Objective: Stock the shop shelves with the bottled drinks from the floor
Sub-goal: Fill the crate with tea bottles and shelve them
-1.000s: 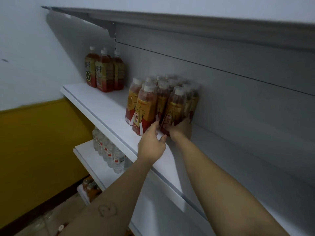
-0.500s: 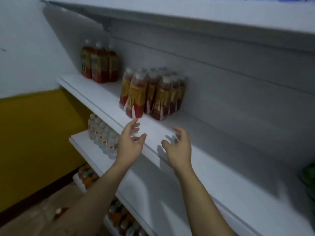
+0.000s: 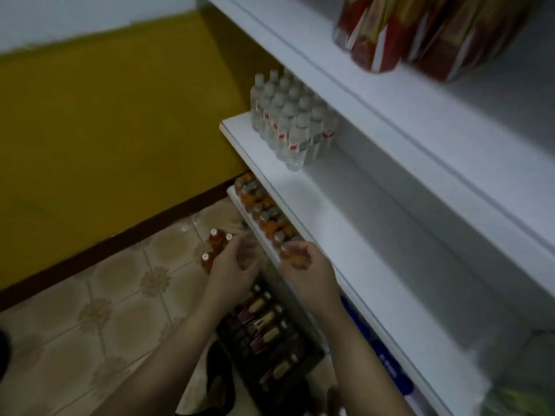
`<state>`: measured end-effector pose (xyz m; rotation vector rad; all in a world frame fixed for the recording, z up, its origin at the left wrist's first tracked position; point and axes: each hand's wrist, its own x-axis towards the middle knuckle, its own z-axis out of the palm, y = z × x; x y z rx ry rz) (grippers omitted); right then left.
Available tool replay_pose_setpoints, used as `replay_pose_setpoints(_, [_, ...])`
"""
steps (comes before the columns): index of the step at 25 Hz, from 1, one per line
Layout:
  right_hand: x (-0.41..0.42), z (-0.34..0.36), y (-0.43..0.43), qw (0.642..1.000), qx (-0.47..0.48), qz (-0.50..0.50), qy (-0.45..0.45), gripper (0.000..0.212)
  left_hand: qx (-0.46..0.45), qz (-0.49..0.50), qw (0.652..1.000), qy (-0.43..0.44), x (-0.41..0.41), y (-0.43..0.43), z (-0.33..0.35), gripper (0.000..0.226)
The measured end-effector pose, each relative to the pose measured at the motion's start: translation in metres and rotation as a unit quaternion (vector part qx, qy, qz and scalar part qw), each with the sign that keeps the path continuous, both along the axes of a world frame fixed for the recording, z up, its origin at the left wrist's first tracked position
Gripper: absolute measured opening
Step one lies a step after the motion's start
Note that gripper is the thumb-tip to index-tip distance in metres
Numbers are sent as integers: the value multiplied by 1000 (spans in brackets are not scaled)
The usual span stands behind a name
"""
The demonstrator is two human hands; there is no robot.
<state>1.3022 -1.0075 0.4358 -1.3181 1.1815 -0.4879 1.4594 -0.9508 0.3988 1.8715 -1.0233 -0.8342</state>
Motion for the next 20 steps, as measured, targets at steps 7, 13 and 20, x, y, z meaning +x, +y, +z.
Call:
replay_pose_setpoints(7, [48,-165,23,975,173,-21,141,24,179,-63,981,36,45,19,-124,53])
replay_pose_setpoints(13, [70,-339,46,929,298,-55,211,34,291,-147,944,44,67,9,-277,52])
replay_pose_setpoints(20, [63,-508,71,888,375,-112,240,30,360,-284,888,30,47,3,-454,61])
